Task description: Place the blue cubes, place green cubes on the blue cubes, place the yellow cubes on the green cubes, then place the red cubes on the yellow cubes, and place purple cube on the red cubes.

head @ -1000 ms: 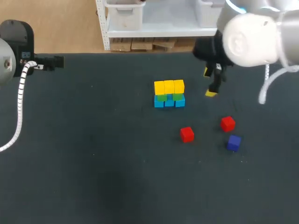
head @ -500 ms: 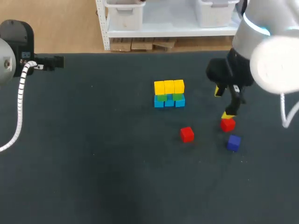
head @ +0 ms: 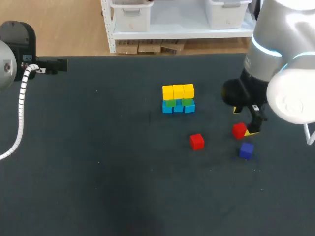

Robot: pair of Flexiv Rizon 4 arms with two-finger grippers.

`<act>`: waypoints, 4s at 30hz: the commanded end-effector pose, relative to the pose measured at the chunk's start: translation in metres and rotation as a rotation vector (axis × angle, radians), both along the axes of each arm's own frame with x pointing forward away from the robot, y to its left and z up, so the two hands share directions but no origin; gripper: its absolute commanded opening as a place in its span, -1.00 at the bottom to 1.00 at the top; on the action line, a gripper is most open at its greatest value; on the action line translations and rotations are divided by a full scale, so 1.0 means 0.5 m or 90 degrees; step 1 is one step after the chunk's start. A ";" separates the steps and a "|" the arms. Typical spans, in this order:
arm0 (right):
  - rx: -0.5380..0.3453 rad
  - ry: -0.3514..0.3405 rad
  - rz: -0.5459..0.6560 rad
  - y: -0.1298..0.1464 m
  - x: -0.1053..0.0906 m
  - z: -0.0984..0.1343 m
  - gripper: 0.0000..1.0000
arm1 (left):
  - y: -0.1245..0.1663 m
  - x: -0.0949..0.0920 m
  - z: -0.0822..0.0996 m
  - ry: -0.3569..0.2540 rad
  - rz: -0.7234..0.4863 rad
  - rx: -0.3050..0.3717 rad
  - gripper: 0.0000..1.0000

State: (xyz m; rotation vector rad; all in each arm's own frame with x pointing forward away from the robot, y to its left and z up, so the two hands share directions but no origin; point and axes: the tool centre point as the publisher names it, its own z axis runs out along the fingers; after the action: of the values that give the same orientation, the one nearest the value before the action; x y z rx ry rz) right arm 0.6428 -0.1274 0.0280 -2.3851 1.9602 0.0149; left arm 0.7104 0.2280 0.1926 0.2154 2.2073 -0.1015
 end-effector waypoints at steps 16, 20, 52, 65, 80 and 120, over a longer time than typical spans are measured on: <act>-0.009 0.026 0.028 -0.002 0.025 -0.065 0.00 | 0.001 0.000 0.000 -0.001 0.000 -0.001 1.00; -0.009 0.019 0.034 0.000 0.025 -0.061 -0.54 | 0.001 0.000 0.000 -0.001 0.000 -0.001 1.00; 0.008 -0.027 -0.051 0.212 0.106 0.177 -1.00 | 0.001 0.000 0.000 -0.001 0.000 -0.001 1.00; -0.002 -0.012 -0.065 0.285 0.160 0.166 -1.00 | 0.001 0.000 0.000 -0.001 0.000 -0.001 1.00; -0.013 -0.001 -0.080 0.304 0.194 0.141 -1.00 | 0.001 0.000 0.000 -0.001 0.000 -0.001 1.00; -0.023 -0.018 -0.079 0.309 0.215 0.118 -0.62 | 0.001 0.000 0.000 -0.001 0.000 -0.001 1.00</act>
State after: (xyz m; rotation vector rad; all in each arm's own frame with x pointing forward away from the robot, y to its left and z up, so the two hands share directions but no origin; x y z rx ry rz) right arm 0.7504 0.0273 0.0872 -2.2676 2.1089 -0.0586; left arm 0.7103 0.2280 0.1926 0.2154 2.2073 -0.1014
